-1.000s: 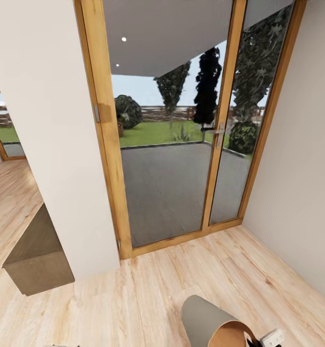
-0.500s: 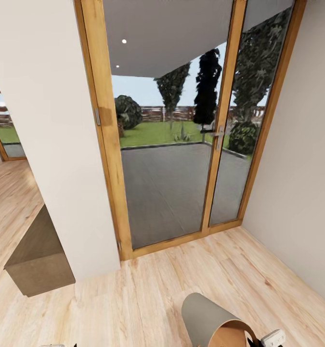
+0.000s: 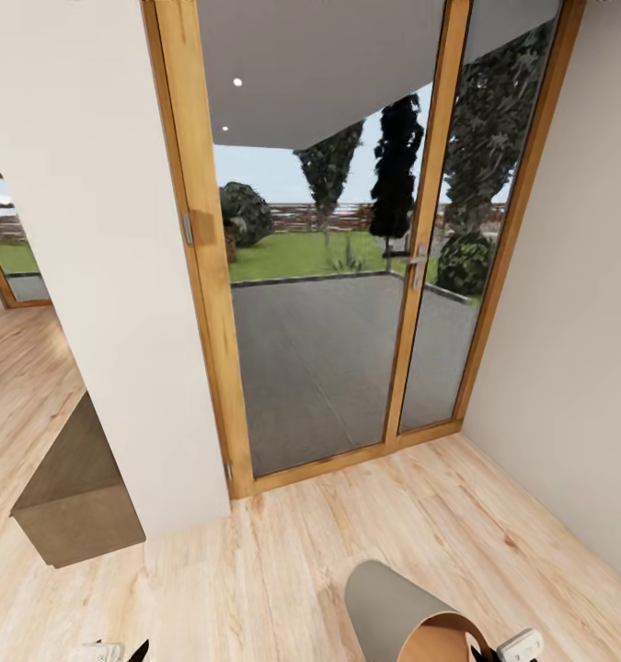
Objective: Put the three can of soda from the living room inside the tash can in the kitchen.
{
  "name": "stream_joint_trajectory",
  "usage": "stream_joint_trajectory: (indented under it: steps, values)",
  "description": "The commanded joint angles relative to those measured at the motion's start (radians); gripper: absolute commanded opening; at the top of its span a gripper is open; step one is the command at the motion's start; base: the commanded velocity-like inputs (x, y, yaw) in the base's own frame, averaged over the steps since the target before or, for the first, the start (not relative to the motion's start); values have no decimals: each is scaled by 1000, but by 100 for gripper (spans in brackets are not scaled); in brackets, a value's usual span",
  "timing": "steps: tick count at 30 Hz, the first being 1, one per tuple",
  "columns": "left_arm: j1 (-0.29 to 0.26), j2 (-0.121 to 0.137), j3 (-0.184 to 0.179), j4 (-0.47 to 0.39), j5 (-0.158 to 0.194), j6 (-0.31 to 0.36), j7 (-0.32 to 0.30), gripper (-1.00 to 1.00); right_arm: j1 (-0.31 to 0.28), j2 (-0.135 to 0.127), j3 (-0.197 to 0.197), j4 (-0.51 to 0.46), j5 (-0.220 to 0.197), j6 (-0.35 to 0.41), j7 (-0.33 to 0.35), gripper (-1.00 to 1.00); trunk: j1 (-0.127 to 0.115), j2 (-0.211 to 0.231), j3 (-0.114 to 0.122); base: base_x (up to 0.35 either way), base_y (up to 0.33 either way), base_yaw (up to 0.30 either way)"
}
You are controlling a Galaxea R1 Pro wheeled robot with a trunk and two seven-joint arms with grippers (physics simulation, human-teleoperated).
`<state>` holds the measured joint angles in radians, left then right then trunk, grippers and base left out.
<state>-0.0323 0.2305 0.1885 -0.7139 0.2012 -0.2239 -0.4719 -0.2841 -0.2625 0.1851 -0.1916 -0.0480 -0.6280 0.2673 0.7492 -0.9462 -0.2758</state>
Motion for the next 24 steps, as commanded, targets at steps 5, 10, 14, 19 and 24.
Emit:
stream_joint_trajectory:
  steps: [5, 10, 14, 19, 24]
  values:
    - [4, 2, 27, -154, 35, 124, 0, 100, -1, 5, -11, -29, -6, 2, 7, -100, -19, 35, 16, 0, 0, 0]
    - [5, -4, 57, -283, 43, 245, 1, 100, -1, 9, -12, -47, -7, 5, 5, -100, -27, 49, 19, 0, 0, 0]
    - [3, -7, 61, -251, 34, 223, 5, 100, -1, 10, -12, -50, -6, 5, 4, -100, -27, 49, 18, 0, 2, 0]
    - [2, -8, 58, -156, 32, 119, 4, 100, -1, 12, -12, -51, -6, 7, 0, -100, -27, 49, 18, -65, 165, 3]
    - [2, -9, 57, -143, 32, 106, 4, 100, 0, 14, -11, -50, -6, 8, -6, -100, -27, 49, 16, -104, 250, 93]
